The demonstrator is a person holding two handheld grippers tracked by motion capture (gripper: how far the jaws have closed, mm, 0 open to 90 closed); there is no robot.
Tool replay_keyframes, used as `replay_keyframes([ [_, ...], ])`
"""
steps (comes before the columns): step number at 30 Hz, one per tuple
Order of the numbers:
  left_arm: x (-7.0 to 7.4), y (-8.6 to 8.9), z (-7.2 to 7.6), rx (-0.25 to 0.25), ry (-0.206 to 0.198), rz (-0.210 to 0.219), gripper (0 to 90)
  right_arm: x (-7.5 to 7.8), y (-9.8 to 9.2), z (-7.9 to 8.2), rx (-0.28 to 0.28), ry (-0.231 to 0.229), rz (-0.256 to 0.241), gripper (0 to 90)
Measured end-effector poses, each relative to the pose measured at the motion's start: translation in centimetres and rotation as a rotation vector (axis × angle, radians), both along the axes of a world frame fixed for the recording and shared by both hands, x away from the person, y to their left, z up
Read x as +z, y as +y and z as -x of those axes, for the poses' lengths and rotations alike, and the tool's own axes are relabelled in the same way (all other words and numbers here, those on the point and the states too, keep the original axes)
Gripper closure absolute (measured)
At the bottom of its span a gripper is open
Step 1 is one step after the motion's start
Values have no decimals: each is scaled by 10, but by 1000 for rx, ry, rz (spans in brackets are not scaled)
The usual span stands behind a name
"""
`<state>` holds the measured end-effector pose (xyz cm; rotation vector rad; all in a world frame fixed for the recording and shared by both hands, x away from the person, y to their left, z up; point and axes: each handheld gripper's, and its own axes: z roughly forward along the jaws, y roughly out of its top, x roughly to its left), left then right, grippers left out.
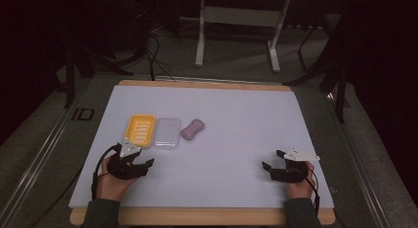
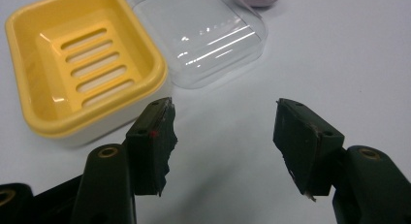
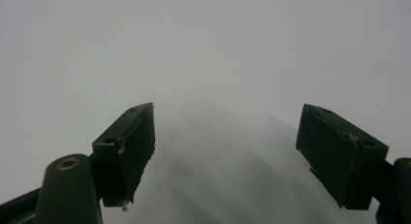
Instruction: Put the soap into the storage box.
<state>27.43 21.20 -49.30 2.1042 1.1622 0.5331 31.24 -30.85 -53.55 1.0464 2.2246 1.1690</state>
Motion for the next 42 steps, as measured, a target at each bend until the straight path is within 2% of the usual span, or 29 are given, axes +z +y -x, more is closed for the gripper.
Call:
replay_keyframes([
  [8,16,-5,-7,-20,-12,-13,404,0,0,0,0,-1,-1,211],
  [21,30,-17,-23,-50,-11,-51,399,0,-1,0,-2,-6,-5,208],
  [25,32,-19,-28,-60,-5,-47,399,0,-1,1,1,-7,-8,204],
  [28,34,-20,-30,-68,0,-16,399,0,-1,1,1,-9,-8,203],
  [42,45,-31,-44,-100,-12,-31,400,0,-1,1,0,-10,-10,200],
])
